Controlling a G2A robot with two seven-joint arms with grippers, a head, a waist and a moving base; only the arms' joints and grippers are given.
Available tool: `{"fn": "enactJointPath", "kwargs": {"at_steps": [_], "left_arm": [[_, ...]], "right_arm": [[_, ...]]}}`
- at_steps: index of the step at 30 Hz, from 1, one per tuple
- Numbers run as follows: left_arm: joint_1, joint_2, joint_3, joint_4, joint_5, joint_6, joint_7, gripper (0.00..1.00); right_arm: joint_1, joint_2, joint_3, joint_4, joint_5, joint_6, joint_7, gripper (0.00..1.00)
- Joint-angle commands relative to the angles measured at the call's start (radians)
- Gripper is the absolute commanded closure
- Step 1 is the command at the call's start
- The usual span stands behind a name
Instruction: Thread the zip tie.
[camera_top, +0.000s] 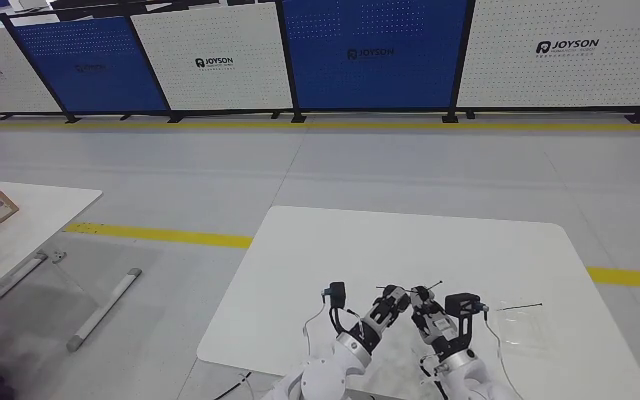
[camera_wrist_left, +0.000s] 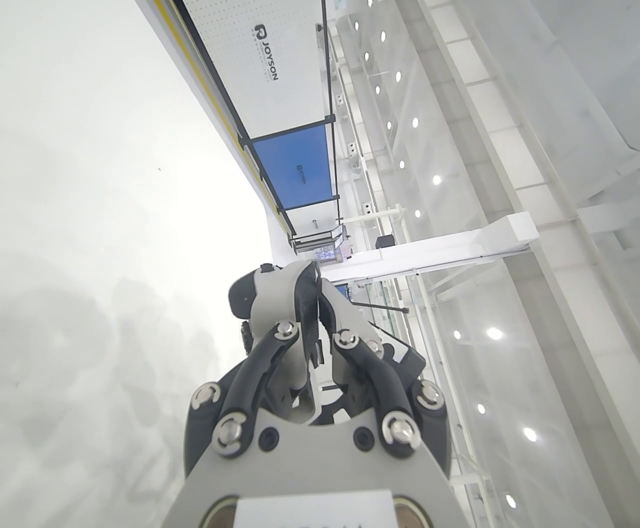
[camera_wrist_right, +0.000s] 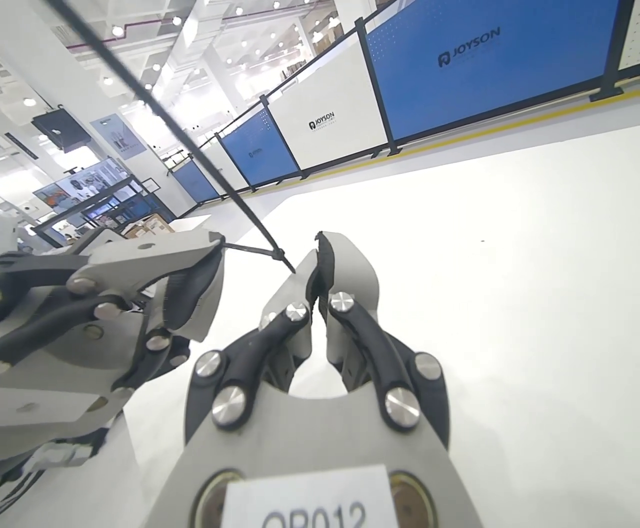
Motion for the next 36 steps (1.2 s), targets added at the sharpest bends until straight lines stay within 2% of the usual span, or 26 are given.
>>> {"fn": "enactJointPath", "kwargs": {"at_steps": [1,7,11,13,16,18,26,36], "left_arm": [[0.003,0.001,0.001,-0.005,0.001,-0.009,-0.003,1.0],[0.015,0.003,0.001,-0.021,0.001,-0.043,-0.016,1.0],[0.018,0.004,-0.001,-0.024,0.006,-0.043,-0.005,1.0],[0.016,0.003,-0.001,-0.023,0.006,-0.036,0.002,1.0],[0.013,0.002,0.001,-0.021,0.005,-0.027,0.007,1.0],[0.011,0.002,0.002,-0.021,0.006,-0.024,0.008,1.0],[0.007,0.001,0.004,-0.018,0.009,-0.016,0.01,1.0],[0.003,0.001,0.003,-0.007,0.008,-0.009,0.015,1.0]], "right_arm": [[0.002,0.0,-0.001,0.003,-0.003,0.0,0.002,1.0],[0.002,0.0,-0.003,0.006,-0.013,0.0,0.007,1.0],[0.001,0.0,-0.001,0.009,-0.004,-0.01,0.011,1.0],[-0.003,0.001,0.004,0.008,0.005,-0.024,0.012,0.81],[-0.01,0.005,0.017,0.006,0.013,-0.052,0.014,0.69],[-0.016,0.007,0.026,0.004,0.015,-0.064,0.01,0.67],[-0.026,0.009,0.033,-0.013,0.008,-0.069,0.005,0.71],[-0.032,0.01,0.026,-0.033,-0.017,-0.063,-0.004,0.7]]}}
